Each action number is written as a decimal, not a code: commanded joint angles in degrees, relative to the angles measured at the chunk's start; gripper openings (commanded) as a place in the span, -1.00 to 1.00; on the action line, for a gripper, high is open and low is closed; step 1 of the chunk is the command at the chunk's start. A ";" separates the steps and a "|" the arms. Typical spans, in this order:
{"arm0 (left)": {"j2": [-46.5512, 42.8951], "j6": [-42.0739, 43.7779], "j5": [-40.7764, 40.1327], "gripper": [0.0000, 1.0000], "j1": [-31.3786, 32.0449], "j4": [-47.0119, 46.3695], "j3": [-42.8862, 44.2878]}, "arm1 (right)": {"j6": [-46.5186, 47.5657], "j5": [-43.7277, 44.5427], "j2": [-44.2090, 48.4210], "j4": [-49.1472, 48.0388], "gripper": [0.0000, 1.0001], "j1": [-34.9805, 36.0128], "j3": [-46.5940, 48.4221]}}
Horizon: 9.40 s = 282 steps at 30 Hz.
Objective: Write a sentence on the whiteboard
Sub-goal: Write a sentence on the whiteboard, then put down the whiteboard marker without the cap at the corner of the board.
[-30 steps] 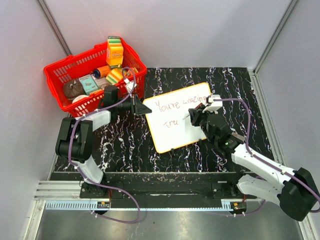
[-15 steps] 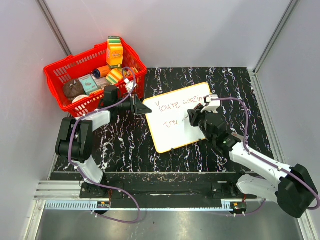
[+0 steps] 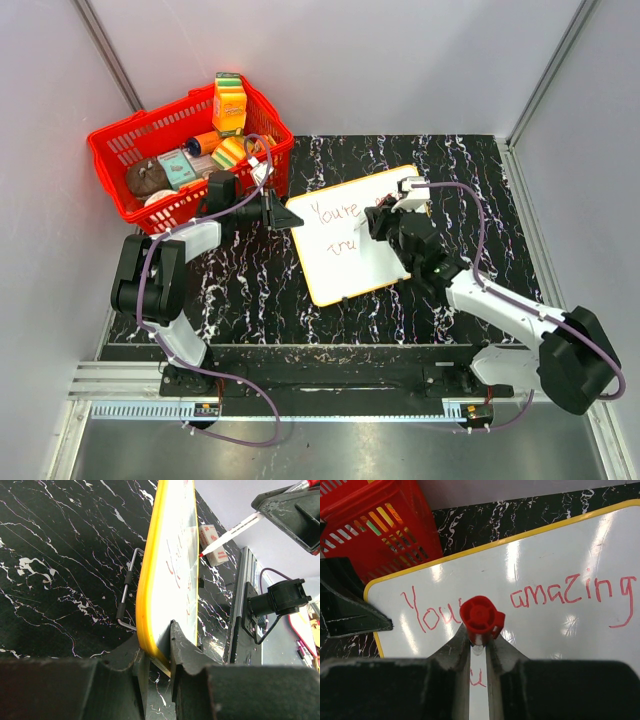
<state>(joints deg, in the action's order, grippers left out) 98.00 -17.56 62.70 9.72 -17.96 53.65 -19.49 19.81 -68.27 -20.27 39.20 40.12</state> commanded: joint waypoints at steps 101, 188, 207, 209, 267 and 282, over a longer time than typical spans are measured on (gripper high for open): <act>2.11 12.73 -4.25 -1.00 3.73 4.33 -2.06 | -2.31 1.54 0.59 3.49 -1.00 -2.20 -5.05; 2.11 12.90 -4.25 -1.00 3.73 4.51 -1.97 | -3.19 -2.24 4.65 4.63 -1.00 -5.71 -0.22; 2.11 12.99 -4.34 -1.00 3.73 4.68 -1.88 | 0.24 0.40 1.30 2.43 -1.00 -6.51 2.51; 2.20 12.99 -4.34 -1.00 3.73 4.60 -1.79 | 0.15 0.23 1.56 2.43 -1.00 -6.59 2.42; 1.06 13.17 -5.39 -0.67 3.82 3.90 -2.93 | -3.45 3.30 20.98 9.19 -1.00 -6.77 -5.75; -6.32 10.45 -9.17 0.98 3.82 -2.61 -7.76 | -4.33 0.49 25.72 16.05 -1.00 -6.77 -4.96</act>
<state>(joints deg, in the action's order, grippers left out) 96.92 -7.84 56.21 13.89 -16.03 48.14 -23.00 21.32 -44.91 -6.09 32.77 33.74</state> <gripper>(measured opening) 0.896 0.181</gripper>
